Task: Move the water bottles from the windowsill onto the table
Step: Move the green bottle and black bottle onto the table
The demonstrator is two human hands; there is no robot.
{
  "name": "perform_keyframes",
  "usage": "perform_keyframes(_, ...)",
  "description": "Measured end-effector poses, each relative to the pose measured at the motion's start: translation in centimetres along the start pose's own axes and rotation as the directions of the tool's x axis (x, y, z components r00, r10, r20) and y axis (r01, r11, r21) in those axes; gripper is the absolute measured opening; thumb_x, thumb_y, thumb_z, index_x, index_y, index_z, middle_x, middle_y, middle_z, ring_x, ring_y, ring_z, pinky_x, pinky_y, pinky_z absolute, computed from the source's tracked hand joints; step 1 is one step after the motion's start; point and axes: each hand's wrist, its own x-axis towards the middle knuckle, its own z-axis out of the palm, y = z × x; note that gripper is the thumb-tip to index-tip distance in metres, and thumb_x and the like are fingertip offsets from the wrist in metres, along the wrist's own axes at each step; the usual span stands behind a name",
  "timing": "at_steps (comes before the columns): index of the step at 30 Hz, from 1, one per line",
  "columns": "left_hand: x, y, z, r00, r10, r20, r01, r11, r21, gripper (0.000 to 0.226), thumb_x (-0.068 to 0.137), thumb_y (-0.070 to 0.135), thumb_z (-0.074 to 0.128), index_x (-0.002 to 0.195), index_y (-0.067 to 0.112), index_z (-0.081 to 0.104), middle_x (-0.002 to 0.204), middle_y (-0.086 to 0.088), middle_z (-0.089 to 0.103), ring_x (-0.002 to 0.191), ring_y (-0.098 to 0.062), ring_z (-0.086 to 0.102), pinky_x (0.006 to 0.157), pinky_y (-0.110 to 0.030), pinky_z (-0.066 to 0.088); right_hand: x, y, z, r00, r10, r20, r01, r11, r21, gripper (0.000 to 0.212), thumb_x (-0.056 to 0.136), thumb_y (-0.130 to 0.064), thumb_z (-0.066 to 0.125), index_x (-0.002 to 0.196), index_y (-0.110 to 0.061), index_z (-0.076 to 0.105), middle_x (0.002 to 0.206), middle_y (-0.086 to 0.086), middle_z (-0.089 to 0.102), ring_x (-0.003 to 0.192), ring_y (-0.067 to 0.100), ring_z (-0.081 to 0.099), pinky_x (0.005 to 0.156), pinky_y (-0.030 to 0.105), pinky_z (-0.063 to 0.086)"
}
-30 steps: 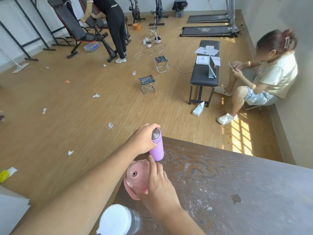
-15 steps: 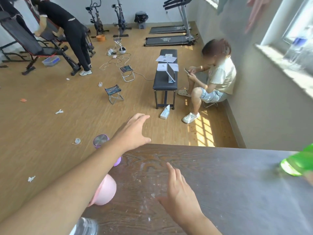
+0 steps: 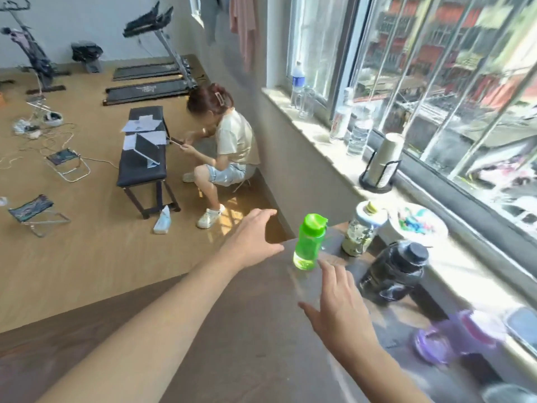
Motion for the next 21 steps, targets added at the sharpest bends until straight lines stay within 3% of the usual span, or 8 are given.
perform_keyframes(6,7.9,7.6,6.7,0.999,0.028,0.02,-0.029,0.998,0.061,0.093,0.073,0.042,0.082,0.151,0.023,0.036,0.147,-0.005,0.047,0.134,-0.026,0.048,0.108,-0.039,0.042,4.4,13.9,-5.5,0.945,0.244,-0.217,-0.273,0.955,-0.115,0.078,0.066,-0.033,0.084,0.13,-0.001,0.052,0.114,0.02,0.058,0.107,0.038,0.047,0.094,0.047,0.044)
perform_keyframes(10,11.2,9.1,9.8,1.0,-0.01,0.029,0.006,0.993,0.119,0.082,0.074,0.046,0.079,0.144,0.024,0.045,0.136,-0.005,0.054,0.127,-0.028,0.054,0.103,-0.044,0.047,7.0,20.6,-6.1,0.904,0.425,-0.045,-0.427,0.891,-0.152,0.083,0.068,-0.068,0.061,0.129,-0.013,0.055,0.127,0.012,0.052,0.115,0.035,0.046,0.097,0.043,0.046)
perform_keyframes(12,12.4,9.0,10.8,1.0,-0.022,0.003,0.021,0.988,0.153,0.066,0.075,0.042,0.079,0.134,0.021,0.057,0.127,-0.007,0.058,0.121,-0.031,0.058,0.1,-0.044,0.048,7.6,22.1,-5.5,0.874,0.486,0.012,-0.486,0.874,0.02,0.077,0.072,-0.061,0.071,0.128,-0.013,0.051,0.122,0.013,0.053,0.113,0.035,0.049,0.092,0.042,0.047)
perform_keyframes(14,12.9,8.6,11.3,0.999,-0.048,-0.019,0.051,0.984,0.17,0.056,0.074,0.036,0.079,0.125,0.021,0.062,0.119,-0.009,0.06,0.116,-0.034,0.059,0.096,-0.044,0.05,8.1,22.6,-5.0,0.874,0.479,0.078,-0.485,0.87,0.087,0.066,0.07,-0.056,0.077,0.112,-0.012,0.051,0.114,0.013,0.054,0.109,0.035,0.053,0.086,0.041,0.048)
perform_keyframes(16,12.8,8.1,11.5,0.997,-0.066,-0.03,0.071,0.981,0.179,0.052,0.072,0.031,0.08,0.121,0.022,0.064,0.113,-0.01,0.062,0.112,-0.035,0.061,0.092,-0.043,0.051,8.2,22.9,-4.1,0.879,0.466,0.105,-0.474,0.878,0.066,0.061,0.067,-0.052,0.08,0.104,-0.015,0.049,0.109,0.013,0.056,0.103,0.036,0.056,0.083,0.042,0.051)
perform_keyframes(21,11.4,7.0,10.5,0.995,-0.083,-0.057,0.091,0.983,0.159,0.055,0.066,0.034,0.089,0.116,0.026,0.068,0.112,-0.005,0.066,0.106,-0.031,0.063,0.082,-0.036,0.048,8.0,22.9,-3.3,0.876,0.48,0.048,-0.479,0.877,-0.03,0.058,0.07,-0.048,0.079,0.105,-0.014,0.048,0.109,0.013,0.057,0.101,0.036,0.057,0.074,0.04,0.05)
